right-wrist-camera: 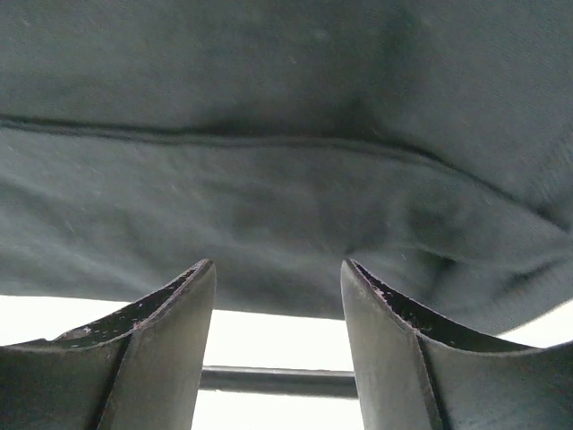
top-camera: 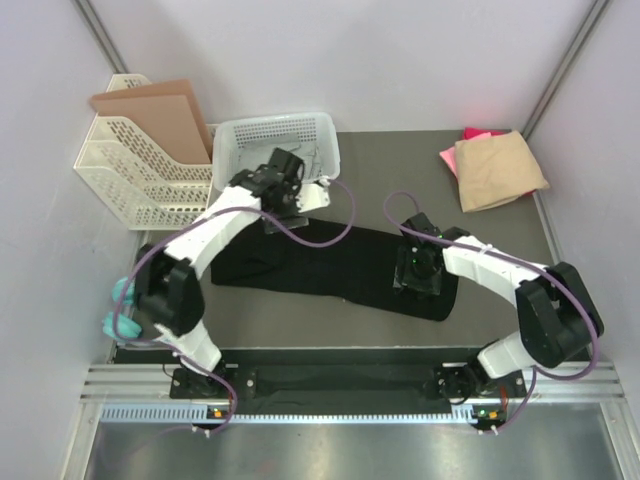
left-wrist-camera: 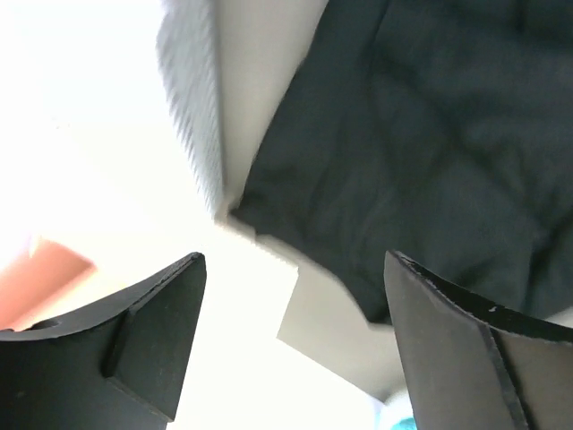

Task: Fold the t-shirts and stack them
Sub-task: Fold the other side of the tshirt into a rectangle

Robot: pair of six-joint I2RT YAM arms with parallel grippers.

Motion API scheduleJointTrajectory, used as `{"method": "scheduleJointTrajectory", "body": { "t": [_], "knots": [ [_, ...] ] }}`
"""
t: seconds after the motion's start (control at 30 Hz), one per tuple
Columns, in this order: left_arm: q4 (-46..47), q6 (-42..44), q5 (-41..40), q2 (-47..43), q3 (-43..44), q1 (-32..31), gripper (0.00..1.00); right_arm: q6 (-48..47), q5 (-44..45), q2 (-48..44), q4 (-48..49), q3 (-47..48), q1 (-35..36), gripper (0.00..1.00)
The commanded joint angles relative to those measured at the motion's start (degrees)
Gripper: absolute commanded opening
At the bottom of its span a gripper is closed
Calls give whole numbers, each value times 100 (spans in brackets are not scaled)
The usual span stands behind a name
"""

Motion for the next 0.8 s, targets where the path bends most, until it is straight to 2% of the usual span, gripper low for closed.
{"method": "scheduleJointTrajectory", "body": {
  "t": [0.0,0.1,0.2,0.57,0.77],
  "knots": [
    [-454,-177,523,-1433,-746,107,86,22,-93,161,500,189,80,59],
    [-44,-335,525,-1839,-2070,98,86,-48,-57,450,553,251,80,58],
    [274,-572,560,-1936,-2610,98,86,-92,-5,627,570,312,80,58],
    [2119,-1126,534,-1760,-3139,89,86,-128,66,662,570,339,80,58],
    [2059,-1346,788,-1602,-3068,89,85,-128,92,619,526,348,72,58]
  ]
}}
